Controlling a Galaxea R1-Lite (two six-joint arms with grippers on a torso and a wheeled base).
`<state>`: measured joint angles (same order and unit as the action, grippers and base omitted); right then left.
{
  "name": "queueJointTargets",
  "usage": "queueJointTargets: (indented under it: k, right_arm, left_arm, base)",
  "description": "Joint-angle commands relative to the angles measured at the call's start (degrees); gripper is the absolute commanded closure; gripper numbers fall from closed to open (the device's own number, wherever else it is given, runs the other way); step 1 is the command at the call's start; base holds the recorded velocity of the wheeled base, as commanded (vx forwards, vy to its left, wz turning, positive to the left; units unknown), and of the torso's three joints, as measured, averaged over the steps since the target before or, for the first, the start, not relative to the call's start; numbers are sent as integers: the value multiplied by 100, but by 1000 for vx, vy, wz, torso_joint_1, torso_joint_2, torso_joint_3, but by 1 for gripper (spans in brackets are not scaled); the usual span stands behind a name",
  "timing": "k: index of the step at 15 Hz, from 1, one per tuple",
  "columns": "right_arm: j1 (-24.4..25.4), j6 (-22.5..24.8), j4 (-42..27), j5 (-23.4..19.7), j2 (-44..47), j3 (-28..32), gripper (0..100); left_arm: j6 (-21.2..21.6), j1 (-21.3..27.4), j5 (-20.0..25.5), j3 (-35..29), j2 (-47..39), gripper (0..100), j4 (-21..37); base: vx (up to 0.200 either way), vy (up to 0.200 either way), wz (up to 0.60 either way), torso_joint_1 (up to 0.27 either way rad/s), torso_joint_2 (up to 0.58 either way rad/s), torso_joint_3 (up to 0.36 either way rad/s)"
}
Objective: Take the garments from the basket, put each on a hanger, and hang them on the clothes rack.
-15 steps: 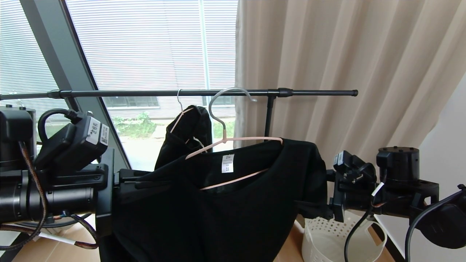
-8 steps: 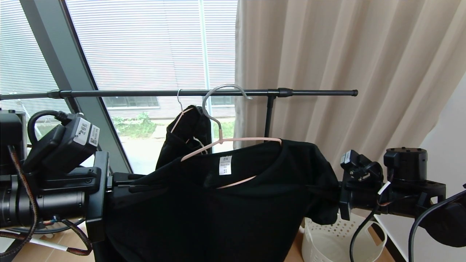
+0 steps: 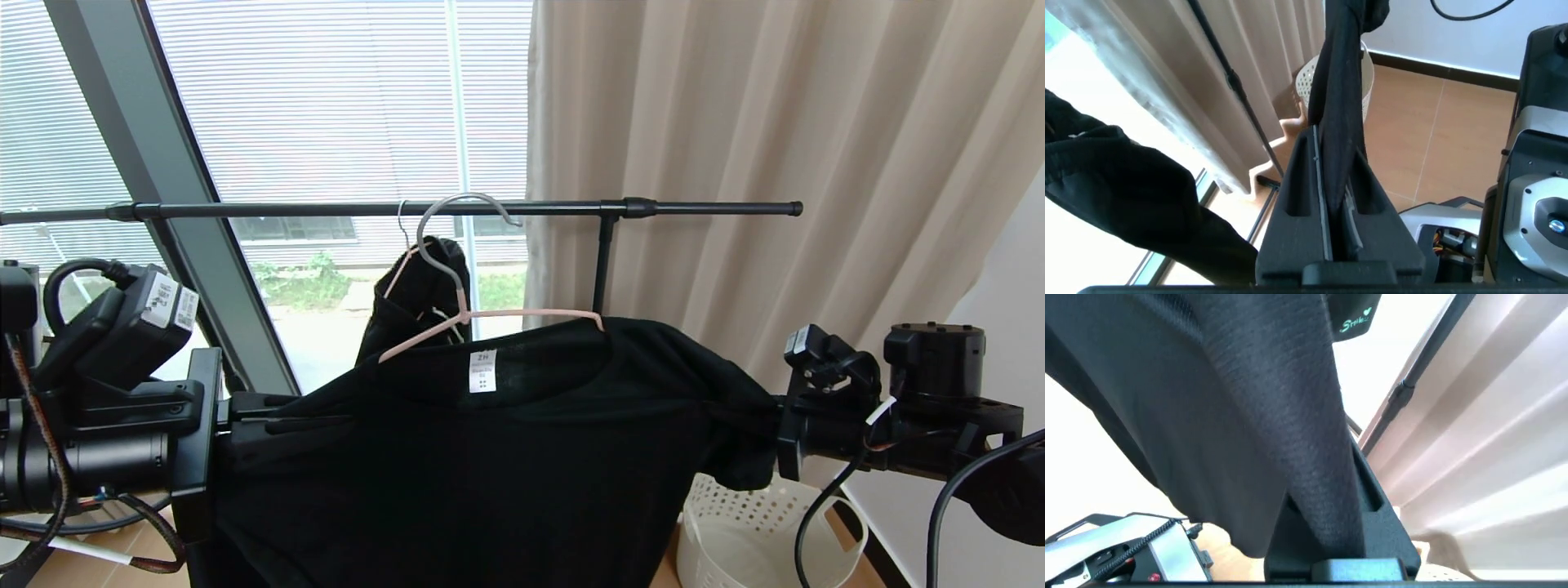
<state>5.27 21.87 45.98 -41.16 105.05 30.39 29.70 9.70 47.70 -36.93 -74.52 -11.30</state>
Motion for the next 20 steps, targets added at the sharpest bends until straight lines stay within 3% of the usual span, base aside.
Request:
queueJointTargets:
  k: [1,2,3,9,11,13,17,20]
  right_arm:
    - [1,1,-10,2,-2,28,100]
    - [1,1,-10,2,-2,28,100]
    - [27,28,16,11,7,-51,0]
    - [212,72,16,29,-230,-139,0]
    - [264,63,16,266,-380,-121,0]
    - [704,-122,7,784,-670,-112,0]
    - [1126,-798,7,1356,-1162,2,0]
    - [1293,-1370,-37,1690,-1478,222,0]
  left_arm:
    - [1,-179,117,10,-27,100,-4]
    - [1,-179,117,10,-27,100,-4]
    - [1,-188,125,1,-63,100,-4]
    - [-140,-258,117,-25,-273,100,-223]
    - [-394,-267,90,-34,-432,100,-452]
    - [-860,-294,46,-43,-801,100,-997]
    - [-1221,-206,-666,-447,-1372,100,-1313]
    - [-1695,67,-1501,-834,-1873,100,-1313]
  base:
    - [0,0,0,0,0,0]
    - [0,0,0,0,0,0]
    - [0,0,0,0,0,0]
    - [0,0,0,0,0,0]
    - [0,0,0,0,0,0]
    - [0,0,0,0,0,0]
    - [0,0,0,0,0,0]
    - [0,0,0,0,0,0]
